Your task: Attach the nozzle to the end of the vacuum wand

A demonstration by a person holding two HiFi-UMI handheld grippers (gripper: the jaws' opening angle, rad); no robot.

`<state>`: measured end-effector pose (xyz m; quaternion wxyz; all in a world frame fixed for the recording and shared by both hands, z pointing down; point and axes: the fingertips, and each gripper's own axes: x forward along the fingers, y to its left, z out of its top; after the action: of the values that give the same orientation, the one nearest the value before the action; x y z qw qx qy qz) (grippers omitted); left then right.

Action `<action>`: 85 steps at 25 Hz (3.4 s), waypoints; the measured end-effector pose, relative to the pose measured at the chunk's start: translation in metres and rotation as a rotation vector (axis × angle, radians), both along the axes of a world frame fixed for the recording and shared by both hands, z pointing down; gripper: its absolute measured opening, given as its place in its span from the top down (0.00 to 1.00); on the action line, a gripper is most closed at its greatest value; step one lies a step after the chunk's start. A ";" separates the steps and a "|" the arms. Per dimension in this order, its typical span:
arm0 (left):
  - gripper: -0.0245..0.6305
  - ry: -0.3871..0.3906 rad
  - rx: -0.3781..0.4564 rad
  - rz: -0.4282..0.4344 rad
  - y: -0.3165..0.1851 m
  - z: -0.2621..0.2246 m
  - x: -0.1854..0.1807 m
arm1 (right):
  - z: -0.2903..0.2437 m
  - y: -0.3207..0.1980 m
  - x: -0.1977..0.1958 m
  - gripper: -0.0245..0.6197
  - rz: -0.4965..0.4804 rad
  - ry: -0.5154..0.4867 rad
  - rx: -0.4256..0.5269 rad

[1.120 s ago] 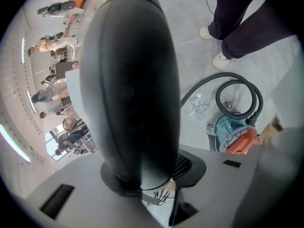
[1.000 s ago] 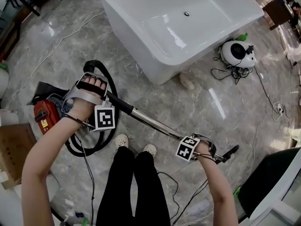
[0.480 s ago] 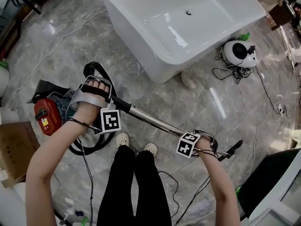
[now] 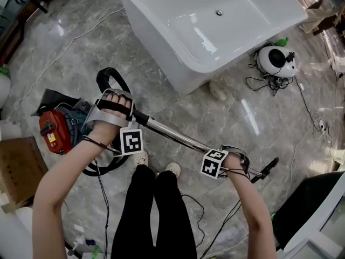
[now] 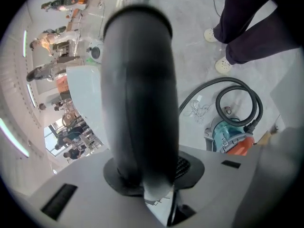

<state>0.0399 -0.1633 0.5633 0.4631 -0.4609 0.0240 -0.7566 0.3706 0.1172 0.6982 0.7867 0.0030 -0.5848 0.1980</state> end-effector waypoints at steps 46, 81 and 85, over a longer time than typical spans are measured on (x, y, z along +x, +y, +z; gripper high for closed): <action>0.32 1.607 -0.483 -1.291 0.042 -0.107 -0.109 | -0.033 -0.042 -0.050 0.71 -0.003 -0.082 0.128; 0.85 2.536 -1.182 -0.769 -0.022 -0.302 0.041 | -0.005 -0.133 -0.165 0.71 0.209 -0.441 0.530; 0.85 2.572 -1.021 -0.744 -0.023 -0.314 0.017 | -0.008 -0.147 -0.187 0.71 0.172 -0.487 0.536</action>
<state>0.0573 -0.1860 0.2495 -0.3148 -0.8934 0.2665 0.1780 0.1840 -0.0303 0.6905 0.5762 0.2108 -0.7835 0.0982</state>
